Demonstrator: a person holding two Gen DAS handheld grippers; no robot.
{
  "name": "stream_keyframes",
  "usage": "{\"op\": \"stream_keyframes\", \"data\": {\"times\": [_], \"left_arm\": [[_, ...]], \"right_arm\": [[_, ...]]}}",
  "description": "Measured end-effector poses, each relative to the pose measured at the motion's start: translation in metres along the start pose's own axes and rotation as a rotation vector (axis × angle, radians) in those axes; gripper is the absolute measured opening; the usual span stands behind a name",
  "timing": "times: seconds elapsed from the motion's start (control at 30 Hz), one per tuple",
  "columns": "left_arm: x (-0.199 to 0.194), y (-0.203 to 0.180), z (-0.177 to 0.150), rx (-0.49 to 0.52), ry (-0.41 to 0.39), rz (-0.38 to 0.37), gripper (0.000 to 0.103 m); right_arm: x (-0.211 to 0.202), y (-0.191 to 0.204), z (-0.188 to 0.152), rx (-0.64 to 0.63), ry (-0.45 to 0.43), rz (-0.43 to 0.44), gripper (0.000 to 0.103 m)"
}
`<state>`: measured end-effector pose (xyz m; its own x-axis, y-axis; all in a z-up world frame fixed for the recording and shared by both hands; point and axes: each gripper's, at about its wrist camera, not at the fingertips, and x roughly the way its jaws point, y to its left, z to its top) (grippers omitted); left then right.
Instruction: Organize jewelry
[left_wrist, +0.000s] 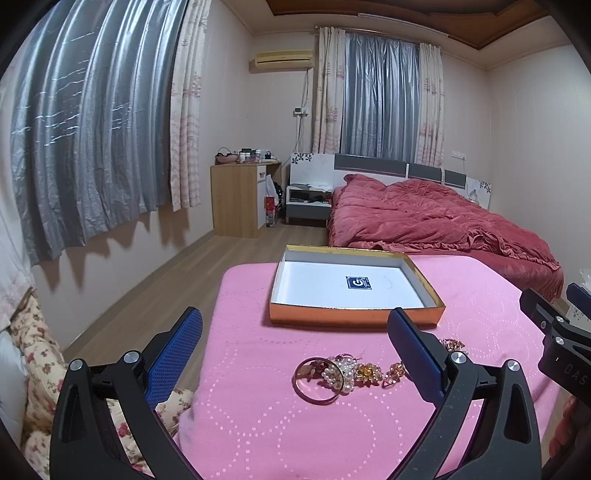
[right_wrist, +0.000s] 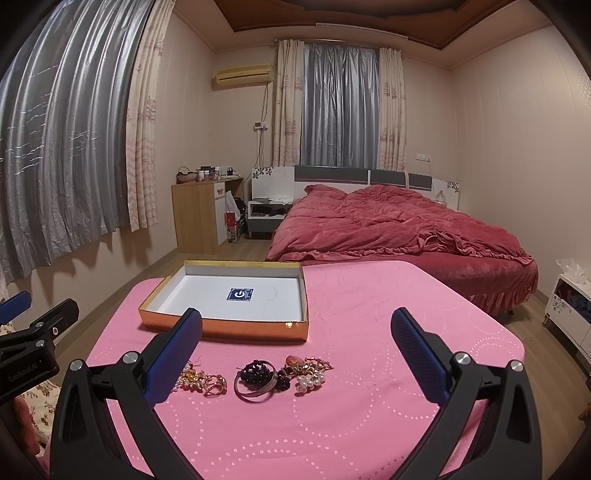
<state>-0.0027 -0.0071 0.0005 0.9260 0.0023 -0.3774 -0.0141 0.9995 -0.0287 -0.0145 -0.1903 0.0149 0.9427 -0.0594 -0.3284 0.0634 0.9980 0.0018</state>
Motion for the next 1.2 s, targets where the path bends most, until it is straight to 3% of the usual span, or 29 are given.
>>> {"op": "stream_keyframes", "data": {"times": [1.2], "left_arm": [[0.0041, -0.0018, -0.0041, 0.006, 0.021, -0.014, 0.097]], "right_arm": [[0.003, 0.0024, -0.0023, -0.007, 0.015, 0.0, 0.0]]}}
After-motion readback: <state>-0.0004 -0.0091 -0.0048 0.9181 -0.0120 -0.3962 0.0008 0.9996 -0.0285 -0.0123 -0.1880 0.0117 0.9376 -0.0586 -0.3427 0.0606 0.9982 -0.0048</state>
